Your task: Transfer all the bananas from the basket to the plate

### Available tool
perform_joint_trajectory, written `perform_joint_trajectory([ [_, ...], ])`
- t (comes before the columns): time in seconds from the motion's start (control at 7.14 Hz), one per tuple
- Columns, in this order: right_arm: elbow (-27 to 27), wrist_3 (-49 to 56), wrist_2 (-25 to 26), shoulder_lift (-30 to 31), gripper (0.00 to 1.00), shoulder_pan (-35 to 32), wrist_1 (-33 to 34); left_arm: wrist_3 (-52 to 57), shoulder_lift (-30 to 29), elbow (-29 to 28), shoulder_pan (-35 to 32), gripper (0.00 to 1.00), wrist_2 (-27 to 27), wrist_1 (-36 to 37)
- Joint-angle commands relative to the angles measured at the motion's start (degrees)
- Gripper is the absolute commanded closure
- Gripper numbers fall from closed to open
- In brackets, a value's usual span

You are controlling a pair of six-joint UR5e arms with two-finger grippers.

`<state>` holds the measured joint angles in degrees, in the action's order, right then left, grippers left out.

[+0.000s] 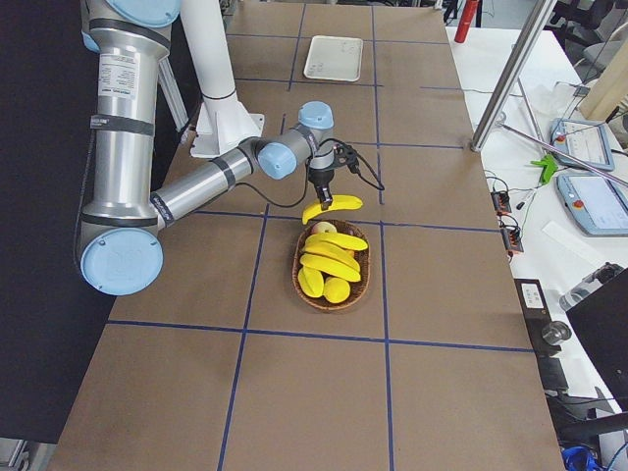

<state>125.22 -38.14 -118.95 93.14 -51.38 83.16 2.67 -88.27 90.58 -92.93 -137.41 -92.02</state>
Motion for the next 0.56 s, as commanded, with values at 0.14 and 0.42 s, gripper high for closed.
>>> perform_joint_trajectory([
  [0.14, -2.61, -30.96, 0.64, -14.54, 1.0, 3.98, -5.51, -19.1, -4.45, 1.78, 5.27, 0.01, -0.05, -8.9],
  [0.42, -7.25, -44.67, 0.73, -15.44, 0.99, 6.45, -22.51, -46.3, -4.54, 2.14, 16.4, 0.01, 0.03, -29.34],
])
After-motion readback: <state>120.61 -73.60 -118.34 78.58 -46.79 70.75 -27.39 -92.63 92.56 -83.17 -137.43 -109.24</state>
